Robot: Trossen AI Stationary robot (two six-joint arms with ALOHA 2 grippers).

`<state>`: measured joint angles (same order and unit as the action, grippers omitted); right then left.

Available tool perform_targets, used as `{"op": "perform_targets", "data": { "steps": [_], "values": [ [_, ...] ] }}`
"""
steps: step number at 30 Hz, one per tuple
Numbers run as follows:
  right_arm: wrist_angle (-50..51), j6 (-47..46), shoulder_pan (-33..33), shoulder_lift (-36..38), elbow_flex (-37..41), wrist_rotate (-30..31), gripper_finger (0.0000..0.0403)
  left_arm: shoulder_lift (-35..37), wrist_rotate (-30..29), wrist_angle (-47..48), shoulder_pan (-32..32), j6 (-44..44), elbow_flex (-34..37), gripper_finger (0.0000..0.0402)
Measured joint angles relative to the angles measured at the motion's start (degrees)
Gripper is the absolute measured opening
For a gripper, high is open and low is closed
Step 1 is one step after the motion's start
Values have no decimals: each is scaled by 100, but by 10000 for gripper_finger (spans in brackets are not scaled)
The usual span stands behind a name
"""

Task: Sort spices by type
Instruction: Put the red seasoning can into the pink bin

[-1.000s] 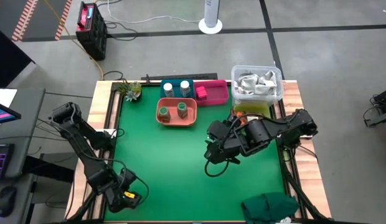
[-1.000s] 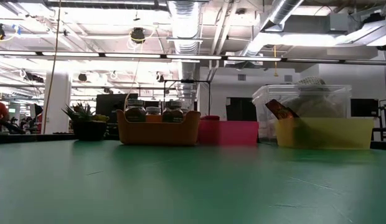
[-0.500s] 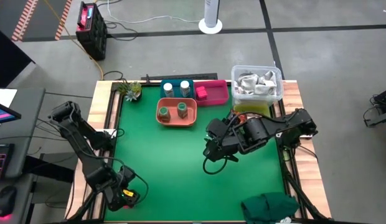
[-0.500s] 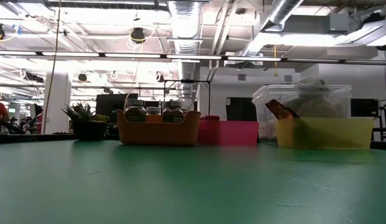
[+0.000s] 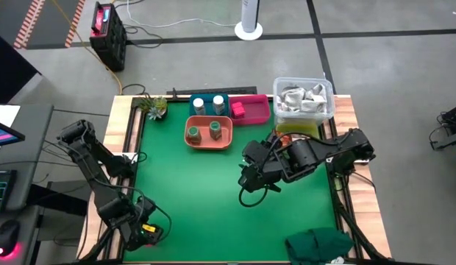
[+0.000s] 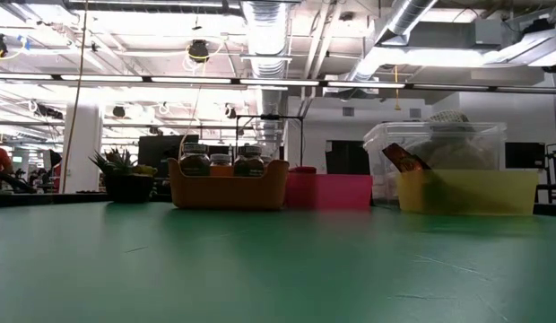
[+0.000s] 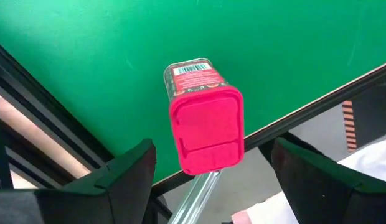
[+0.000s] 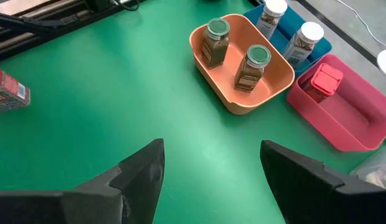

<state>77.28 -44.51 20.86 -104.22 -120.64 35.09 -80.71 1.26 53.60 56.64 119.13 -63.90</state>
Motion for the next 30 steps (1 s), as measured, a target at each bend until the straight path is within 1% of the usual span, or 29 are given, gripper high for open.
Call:
{"op": "perform_targets", "data": {
  "steps": [4,9,17,20,24,30],
  "values": [
    [2,13,2,-2,0,65,291,0,-20,79,0,-76,0,306],
    [-2,58,4,-2,0,70,291,0,-242,42,1,-198,29,311],
    [-55,105,4,-2,0,90,291,-3,-108,2,-7,-165,42,331],
    [-124,142,4,-2,0,95,291,-155,-105,-43,-26,-148,42,338],
    [-142,169,4,-2,0,143,291,-448,50,-131,-32,-205,42,345],
    [-142,289,-1,-2,0,153,292,-764,105,-227,-52,-159,42,347]
  ]
}}
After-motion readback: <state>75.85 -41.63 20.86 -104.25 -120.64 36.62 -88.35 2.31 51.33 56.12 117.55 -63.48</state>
